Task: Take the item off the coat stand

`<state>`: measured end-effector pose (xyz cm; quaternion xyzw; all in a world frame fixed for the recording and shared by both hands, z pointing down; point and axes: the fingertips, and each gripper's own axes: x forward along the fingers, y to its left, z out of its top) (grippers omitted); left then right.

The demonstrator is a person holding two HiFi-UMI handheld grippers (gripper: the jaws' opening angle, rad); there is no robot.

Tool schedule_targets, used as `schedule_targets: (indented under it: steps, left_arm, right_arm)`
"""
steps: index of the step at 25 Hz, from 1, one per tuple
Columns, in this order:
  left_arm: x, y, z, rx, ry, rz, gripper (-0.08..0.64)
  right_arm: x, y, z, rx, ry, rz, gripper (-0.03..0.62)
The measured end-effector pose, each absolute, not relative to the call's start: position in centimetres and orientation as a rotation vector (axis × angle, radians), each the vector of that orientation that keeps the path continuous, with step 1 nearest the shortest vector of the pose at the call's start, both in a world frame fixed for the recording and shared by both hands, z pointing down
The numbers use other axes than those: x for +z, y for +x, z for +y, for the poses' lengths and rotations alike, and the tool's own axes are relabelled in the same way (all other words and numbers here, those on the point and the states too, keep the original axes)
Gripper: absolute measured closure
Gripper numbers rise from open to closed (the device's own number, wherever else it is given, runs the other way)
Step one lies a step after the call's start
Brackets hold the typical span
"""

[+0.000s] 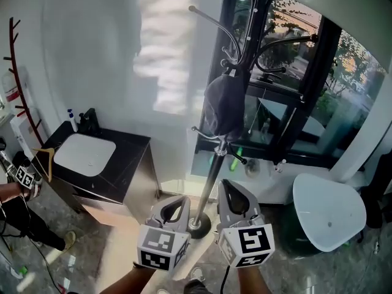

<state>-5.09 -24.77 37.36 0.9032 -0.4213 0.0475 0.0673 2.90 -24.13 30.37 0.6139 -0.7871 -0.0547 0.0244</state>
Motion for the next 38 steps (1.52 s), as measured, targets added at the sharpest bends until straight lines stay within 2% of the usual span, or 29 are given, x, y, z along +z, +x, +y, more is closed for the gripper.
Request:
schedule_targets:
  steps: [8,17,24,30,33,38]
  left_arm:
    - [35.4,-2.3,-29.9,0.116,2.734,-1.373,0.563]
    - [33.3,0.3,-35.3,0.101,2.733,-1.490,0.563]
    - [32.2,0.3,-37.8,0.090,2.683,-1.602,0.563]
    - [33.0,0.1,-38.4,0.105,2.622,-1.658,0.563]
    - [33.6,-0.1,-38.4,0.122,2.601,-1.673,0.563]
    - [33.7,-1.4,-38.4,0.131,2.588,-1.690,0.563]
  right_arm:
    - [26.9,7.2,-29.9,-0.303,1.885,-2.461,0.586]
    - [22.5,10.8,-36.9,-0.397,1.827,-2.511,0.537]
    - [22.1,11.0,-41.8,-0.325,1.688,-2.575,0.453]
    - [22.1,10.1,-44.1,-0.276,1.559,-2.653,0.336]
    - [21.7,10.1,-45.2,-0.286,1.541,-2.654,0.352]
    - [21.4,9.7,-45.3,-0.400,1.571,-2.593,0.488]
